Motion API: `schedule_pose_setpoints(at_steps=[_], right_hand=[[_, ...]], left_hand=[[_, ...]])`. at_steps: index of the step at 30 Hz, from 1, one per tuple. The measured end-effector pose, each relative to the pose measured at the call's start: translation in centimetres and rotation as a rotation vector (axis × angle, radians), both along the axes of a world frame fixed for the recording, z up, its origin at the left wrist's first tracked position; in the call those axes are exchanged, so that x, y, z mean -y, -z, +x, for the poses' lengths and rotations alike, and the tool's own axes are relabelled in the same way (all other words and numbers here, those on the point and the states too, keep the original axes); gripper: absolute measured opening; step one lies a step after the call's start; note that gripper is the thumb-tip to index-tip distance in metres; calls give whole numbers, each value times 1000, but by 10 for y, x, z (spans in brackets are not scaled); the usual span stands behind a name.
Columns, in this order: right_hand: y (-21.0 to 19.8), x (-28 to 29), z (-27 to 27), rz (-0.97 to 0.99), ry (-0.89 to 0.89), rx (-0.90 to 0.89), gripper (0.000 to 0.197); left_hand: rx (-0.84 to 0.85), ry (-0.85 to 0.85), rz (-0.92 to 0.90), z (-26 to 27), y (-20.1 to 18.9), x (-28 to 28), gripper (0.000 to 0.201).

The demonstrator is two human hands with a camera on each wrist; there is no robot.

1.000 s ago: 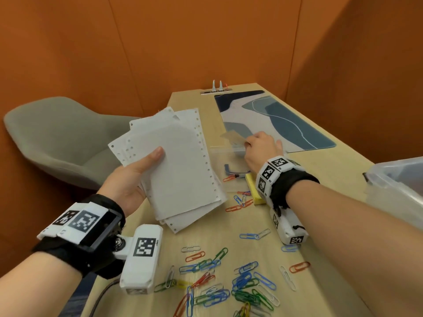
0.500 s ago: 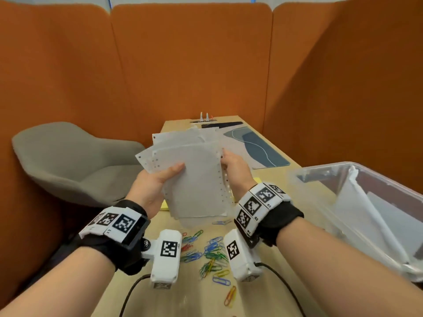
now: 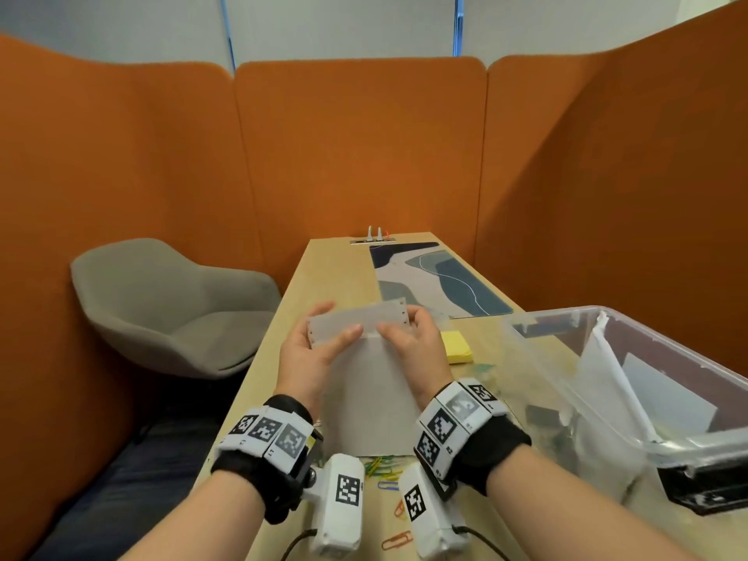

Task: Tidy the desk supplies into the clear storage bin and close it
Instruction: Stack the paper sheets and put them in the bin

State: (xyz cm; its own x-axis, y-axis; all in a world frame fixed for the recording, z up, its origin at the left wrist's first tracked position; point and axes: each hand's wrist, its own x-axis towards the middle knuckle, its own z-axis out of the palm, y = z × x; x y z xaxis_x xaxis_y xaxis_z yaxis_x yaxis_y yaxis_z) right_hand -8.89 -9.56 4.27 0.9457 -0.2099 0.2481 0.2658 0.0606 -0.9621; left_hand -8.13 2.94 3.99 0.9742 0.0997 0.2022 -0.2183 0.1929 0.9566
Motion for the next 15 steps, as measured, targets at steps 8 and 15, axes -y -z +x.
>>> schedule_pose_setpoints(at_steps=[8, 15], right_hand=[[-9, 3, 0, 53, 52, 87, 35], [17, 4, 5, 63, 201, -43, 24]], left_hand=[[-11, 1, -65, -4, -20, 12, 23], [-54, -150, 65, 0, 6, 23, 25]])
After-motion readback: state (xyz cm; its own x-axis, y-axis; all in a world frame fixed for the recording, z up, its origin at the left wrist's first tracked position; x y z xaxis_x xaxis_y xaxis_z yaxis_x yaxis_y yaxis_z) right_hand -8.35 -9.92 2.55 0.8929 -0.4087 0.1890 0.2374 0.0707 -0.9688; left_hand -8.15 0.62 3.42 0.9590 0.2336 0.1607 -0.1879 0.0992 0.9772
